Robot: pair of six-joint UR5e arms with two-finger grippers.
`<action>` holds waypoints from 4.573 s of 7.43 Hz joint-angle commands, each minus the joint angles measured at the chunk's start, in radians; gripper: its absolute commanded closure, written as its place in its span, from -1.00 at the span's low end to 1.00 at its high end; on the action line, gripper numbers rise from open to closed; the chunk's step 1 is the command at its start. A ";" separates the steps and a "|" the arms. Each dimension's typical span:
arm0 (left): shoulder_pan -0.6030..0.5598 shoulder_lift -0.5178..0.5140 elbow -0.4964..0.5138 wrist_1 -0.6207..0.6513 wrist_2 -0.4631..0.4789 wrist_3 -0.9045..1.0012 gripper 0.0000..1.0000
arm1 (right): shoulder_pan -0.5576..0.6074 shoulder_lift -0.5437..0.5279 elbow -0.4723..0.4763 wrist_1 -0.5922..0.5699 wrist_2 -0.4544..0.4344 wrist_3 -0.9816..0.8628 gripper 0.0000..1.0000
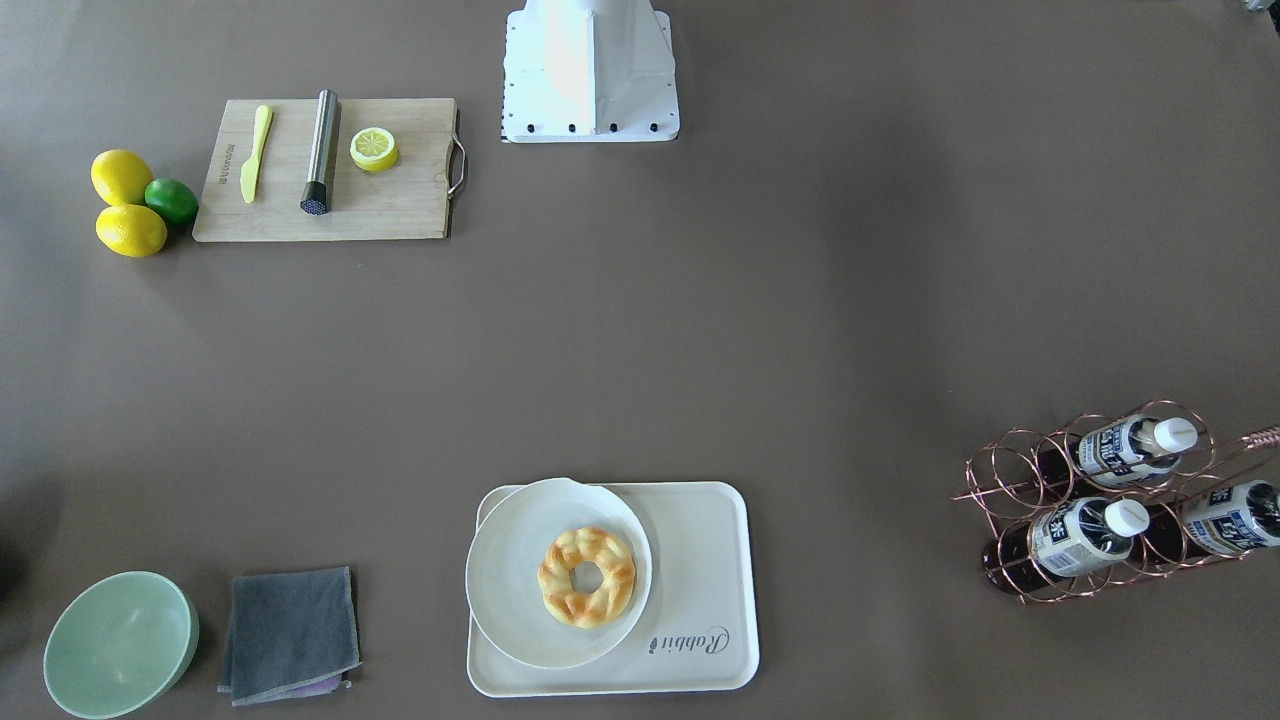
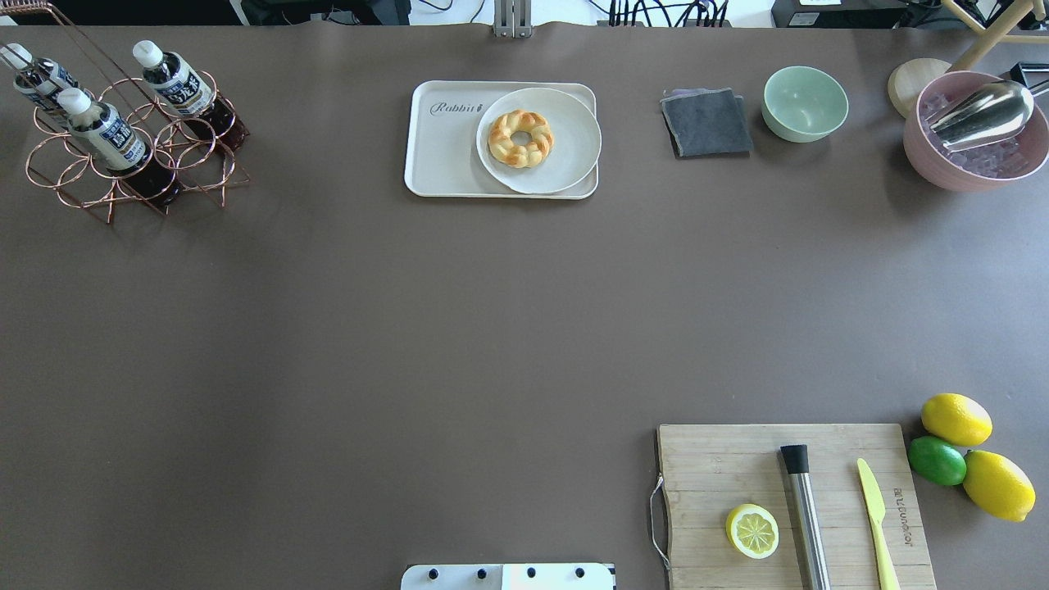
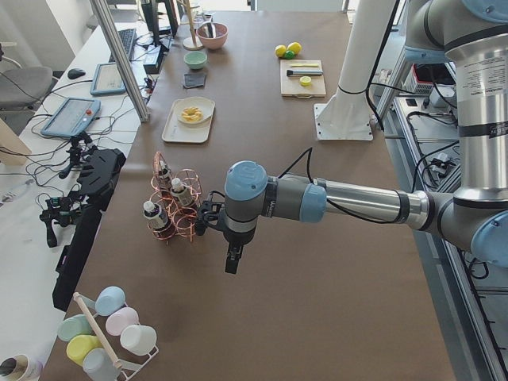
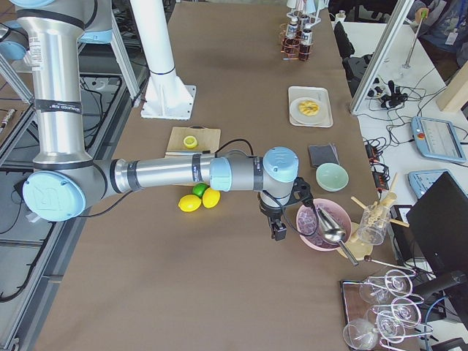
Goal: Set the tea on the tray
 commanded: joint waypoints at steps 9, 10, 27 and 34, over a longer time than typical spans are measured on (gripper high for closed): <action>0.006 -0.008 -0.017 -0.011 0.000 -0.003 -0.93 | 0.000 -0.033 0.003 0.000 -0.005 -0.003 -0.99; 0.006 -0.007 -0.016 -0.011 0.000 0.000 -0.93 | 0.000 -0.033 0.003 0.000 -0.005 -0.005 -0.99; 0.155 -0.055 -0.033 -0.322 -0.003 -0.474 -0.91 | -0.012 -0.039 0.008 0.002 0.008 -0.008 -0.99; 0.392 -0.270 0.032 -0.428 0.207 -0.765 -0.68 | -0.025 -0.049 0.009 0.002 0.032 -0.009 -0.99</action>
